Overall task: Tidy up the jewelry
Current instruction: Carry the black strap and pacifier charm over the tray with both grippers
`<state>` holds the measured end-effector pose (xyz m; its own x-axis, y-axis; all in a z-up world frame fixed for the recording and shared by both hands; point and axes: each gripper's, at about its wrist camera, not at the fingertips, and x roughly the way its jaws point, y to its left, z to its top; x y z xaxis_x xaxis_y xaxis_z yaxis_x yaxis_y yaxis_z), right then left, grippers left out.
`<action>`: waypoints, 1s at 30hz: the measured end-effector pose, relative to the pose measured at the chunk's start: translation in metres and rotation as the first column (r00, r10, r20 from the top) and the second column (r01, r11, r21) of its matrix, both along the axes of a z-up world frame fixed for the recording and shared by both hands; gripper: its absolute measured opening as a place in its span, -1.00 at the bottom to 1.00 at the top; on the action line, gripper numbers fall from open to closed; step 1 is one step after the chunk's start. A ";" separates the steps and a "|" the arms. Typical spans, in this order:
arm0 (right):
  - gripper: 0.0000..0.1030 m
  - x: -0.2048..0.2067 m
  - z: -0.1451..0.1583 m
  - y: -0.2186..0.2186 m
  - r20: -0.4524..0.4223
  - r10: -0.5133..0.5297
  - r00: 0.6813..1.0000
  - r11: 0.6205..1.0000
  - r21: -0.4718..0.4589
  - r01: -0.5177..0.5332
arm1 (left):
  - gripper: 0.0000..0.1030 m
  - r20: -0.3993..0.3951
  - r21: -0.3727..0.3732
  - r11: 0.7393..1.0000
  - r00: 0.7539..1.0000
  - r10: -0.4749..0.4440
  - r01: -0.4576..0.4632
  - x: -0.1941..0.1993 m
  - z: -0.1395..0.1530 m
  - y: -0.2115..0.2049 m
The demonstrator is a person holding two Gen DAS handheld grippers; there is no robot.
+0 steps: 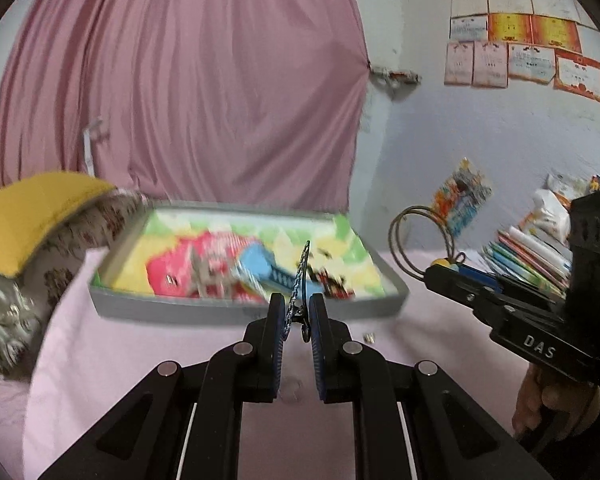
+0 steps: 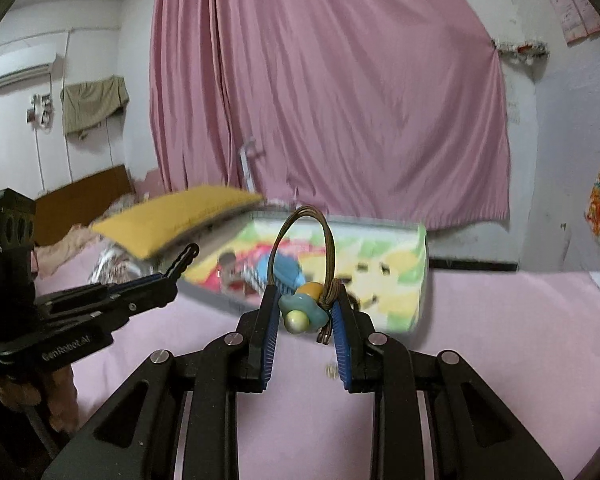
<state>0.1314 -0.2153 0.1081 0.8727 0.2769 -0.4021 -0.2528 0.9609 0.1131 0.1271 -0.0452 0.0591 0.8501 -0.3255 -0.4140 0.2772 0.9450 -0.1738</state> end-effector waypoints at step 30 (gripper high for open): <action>-0.56 0.088 -0.016 0.011 -0.051 -0.103 0.993 0.993 -0.072 0.099 | -0.77 -0.049 0.006 0.993 0.992 0.120 -0.120 0.099 -0.013 -0.002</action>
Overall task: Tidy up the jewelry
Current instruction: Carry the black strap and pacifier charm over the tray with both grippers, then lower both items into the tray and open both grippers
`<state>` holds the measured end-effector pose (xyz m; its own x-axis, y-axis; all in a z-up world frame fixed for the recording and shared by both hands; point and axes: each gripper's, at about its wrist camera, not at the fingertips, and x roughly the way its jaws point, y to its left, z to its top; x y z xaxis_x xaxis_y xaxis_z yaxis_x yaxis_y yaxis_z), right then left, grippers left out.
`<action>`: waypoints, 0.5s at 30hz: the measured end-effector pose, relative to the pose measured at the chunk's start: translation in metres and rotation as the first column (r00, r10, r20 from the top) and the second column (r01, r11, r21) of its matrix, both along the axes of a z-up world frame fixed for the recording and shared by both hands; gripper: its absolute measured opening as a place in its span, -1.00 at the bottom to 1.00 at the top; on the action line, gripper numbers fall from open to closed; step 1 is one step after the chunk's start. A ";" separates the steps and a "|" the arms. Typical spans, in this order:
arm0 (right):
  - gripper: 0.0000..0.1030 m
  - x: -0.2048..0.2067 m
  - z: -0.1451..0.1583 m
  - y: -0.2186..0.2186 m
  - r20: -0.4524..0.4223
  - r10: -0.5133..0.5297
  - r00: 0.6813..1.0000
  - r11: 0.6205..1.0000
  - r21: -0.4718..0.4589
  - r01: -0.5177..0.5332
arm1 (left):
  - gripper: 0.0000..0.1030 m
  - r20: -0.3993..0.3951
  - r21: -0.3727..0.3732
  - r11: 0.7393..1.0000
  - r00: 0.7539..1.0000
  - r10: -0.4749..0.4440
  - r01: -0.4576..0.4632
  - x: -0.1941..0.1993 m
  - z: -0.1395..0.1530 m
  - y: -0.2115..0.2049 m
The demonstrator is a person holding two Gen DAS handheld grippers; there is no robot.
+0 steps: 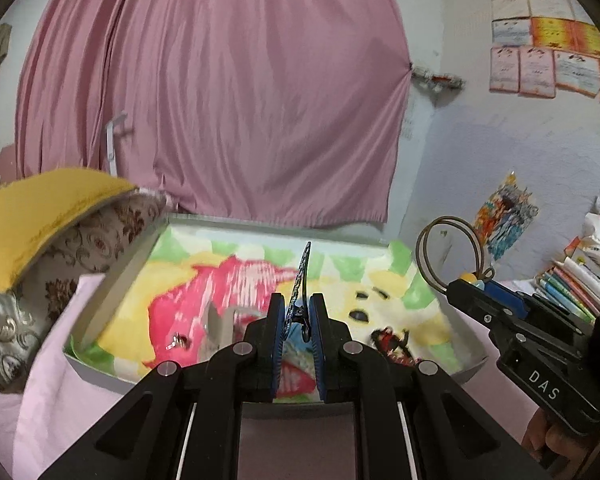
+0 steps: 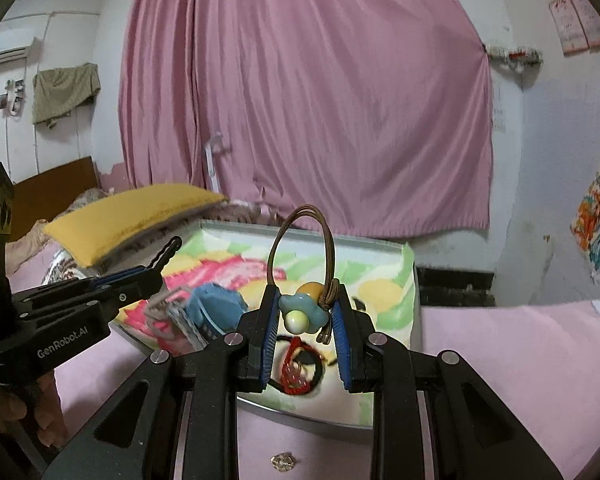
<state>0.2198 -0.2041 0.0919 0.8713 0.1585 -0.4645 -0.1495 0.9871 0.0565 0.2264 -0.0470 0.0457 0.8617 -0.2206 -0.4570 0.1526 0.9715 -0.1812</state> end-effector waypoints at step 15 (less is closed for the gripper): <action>-0.56 0.027 -0.025 -0.006 -0.189 0.036 0.981 0.997 0.072 -0.023 | -0.77 -0.140 -0.005 1.000 0.990 -0.016 0.015 0.015 -0.017 -0.001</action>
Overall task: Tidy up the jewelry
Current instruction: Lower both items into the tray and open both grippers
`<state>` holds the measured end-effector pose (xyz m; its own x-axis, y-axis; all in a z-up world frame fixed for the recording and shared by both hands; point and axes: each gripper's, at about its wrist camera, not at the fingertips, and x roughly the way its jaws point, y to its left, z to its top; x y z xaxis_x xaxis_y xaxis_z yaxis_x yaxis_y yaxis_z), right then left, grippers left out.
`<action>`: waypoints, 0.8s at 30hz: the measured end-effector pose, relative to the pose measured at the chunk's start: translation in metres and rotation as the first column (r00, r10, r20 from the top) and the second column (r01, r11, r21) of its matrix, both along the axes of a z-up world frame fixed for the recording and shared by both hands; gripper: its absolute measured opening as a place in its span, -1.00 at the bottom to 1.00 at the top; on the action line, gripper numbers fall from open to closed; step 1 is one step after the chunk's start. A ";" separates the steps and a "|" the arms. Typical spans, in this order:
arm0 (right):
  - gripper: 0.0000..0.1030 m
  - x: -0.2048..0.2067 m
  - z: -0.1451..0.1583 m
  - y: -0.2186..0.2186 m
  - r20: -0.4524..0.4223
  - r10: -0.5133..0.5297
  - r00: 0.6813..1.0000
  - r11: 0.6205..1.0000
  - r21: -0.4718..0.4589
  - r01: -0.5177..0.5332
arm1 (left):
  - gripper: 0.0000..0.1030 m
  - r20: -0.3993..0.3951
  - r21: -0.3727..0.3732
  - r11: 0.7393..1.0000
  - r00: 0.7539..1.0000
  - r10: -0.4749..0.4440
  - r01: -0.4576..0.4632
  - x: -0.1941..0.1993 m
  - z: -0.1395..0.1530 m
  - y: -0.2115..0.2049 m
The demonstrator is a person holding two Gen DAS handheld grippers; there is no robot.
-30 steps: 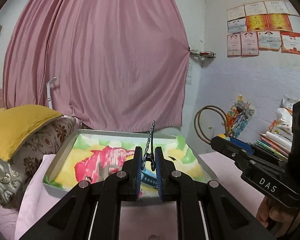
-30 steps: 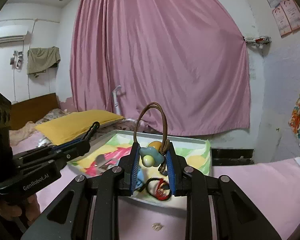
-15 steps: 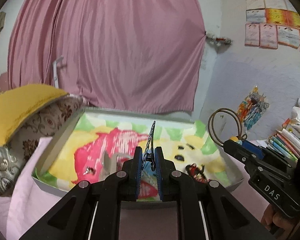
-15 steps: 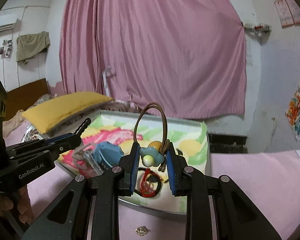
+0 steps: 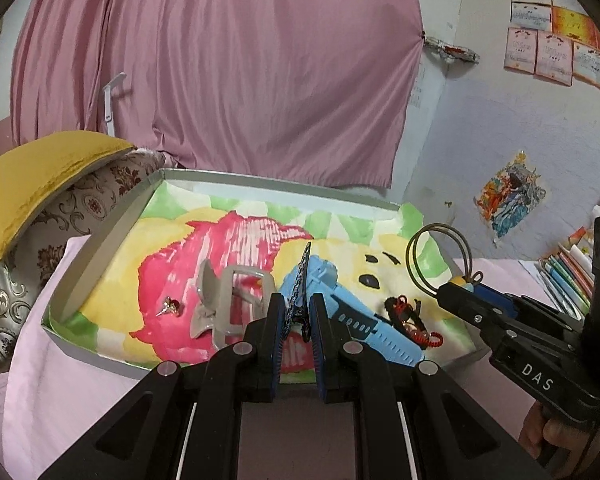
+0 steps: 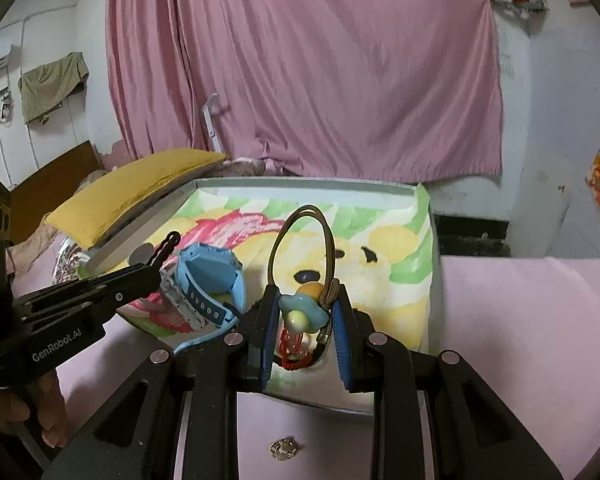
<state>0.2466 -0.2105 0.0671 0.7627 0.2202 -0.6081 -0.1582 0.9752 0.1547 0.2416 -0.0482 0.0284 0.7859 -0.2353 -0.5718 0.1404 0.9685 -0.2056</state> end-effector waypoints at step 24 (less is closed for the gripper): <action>-0.28 0.000 -0.011 0.004 -0.040 0.005 0.999 1.000 0.002 -0.005 | -0.75 -0.076 0.008 1.000 0.997 0.000 0.000 0.003 -0.007 -0.001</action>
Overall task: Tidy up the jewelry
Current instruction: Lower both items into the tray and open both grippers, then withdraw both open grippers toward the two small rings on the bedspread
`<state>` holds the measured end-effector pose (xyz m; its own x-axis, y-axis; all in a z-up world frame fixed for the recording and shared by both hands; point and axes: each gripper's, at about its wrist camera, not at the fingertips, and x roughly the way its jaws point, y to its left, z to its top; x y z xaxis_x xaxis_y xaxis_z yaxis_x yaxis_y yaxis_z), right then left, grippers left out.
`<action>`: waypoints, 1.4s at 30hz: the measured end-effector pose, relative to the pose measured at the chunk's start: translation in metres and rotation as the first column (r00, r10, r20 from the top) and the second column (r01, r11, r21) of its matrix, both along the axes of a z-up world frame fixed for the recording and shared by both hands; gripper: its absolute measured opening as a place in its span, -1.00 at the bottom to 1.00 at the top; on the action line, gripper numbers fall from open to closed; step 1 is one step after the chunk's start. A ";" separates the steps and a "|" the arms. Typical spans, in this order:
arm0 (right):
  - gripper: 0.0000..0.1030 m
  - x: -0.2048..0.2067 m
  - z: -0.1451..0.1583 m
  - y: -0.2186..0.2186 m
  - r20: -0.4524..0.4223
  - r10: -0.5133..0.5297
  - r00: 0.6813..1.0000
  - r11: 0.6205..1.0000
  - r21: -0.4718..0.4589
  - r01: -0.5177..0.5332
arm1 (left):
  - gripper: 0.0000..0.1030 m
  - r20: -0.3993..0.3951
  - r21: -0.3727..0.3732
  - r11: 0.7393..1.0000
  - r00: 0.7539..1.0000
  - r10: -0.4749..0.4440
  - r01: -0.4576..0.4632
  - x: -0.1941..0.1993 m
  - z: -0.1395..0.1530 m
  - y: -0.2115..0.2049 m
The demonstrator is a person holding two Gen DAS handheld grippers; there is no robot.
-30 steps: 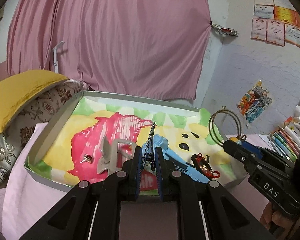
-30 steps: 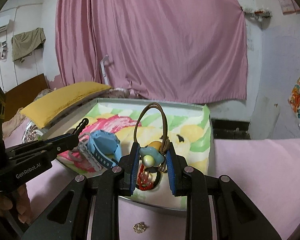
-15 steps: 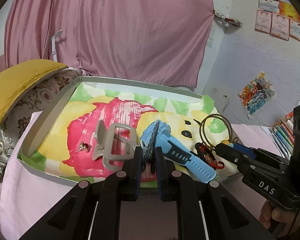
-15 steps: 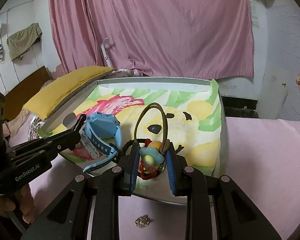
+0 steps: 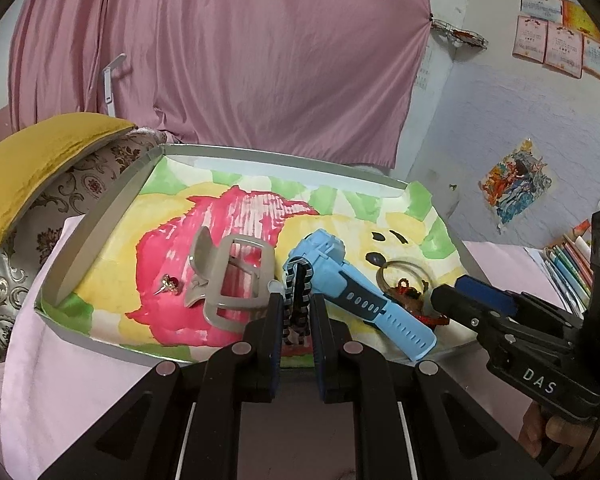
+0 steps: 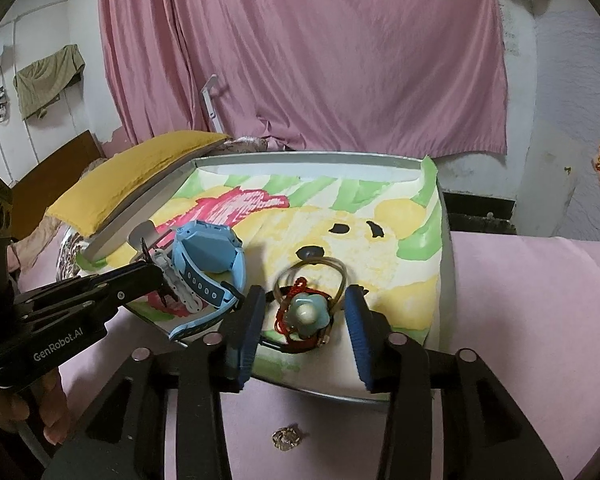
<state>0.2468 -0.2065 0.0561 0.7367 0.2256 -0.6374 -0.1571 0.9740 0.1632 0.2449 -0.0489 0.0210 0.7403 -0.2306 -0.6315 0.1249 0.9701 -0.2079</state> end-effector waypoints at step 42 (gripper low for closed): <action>0.97 -0.120 0.040 -0.033 0.256 0.000 0.967 0.994 -0.107 0.029 | 0.98 0.208 0.057 0.998 0.978 0.021 -0.034 -0.115 0.026 0.022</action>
